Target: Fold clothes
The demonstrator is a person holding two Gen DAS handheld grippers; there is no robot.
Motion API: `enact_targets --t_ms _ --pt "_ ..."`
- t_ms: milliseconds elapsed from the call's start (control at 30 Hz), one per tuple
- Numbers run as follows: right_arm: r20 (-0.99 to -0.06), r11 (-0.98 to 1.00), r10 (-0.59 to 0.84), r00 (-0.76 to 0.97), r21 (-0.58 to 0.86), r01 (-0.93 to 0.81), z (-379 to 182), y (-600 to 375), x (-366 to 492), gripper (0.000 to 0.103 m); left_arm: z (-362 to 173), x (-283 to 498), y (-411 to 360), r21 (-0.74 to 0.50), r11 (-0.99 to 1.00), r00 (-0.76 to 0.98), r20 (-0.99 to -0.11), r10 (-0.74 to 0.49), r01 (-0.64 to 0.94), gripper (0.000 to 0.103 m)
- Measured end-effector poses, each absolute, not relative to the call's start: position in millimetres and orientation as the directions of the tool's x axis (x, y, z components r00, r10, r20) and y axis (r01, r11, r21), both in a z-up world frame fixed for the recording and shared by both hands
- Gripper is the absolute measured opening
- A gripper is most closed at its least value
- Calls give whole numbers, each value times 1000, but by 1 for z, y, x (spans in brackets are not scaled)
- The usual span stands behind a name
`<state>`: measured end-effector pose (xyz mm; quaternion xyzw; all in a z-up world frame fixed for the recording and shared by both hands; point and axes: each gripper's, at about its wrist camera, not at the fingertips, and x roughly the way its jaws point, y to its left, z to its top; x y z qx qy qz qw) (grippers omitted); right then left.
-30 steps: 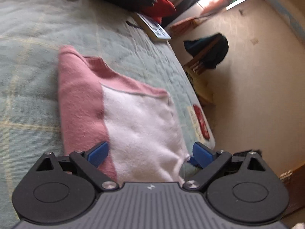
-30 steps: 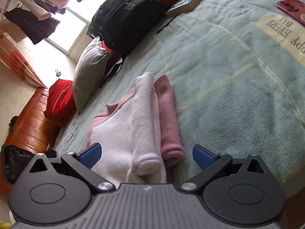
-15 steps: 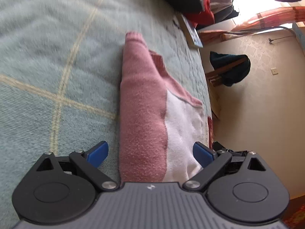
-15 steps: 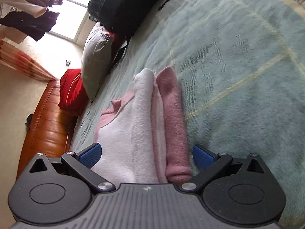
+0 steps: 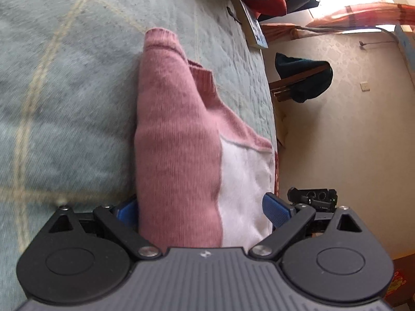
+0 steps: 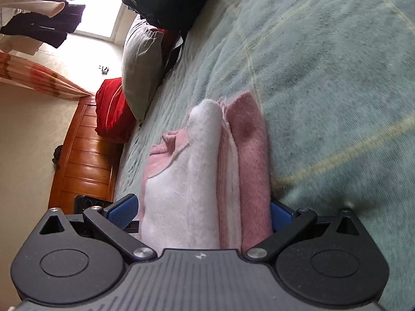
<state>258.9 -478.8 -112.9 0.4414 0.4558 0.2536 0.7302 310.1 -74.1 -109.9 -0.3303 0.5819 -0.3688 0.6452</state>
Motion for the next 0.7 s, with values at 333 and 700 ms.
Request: enact_targets --t_ms 333,700 --pt "-454 487 789 415 873 29 -111 -472 245 103 -109 290 -64 -880 462 -5 -465 -885 105 98" --pt "-411 441 818 402 897 17 -122 -468 261 103 -118 304 -81 -895 433 -13 -437 -900 103 101"
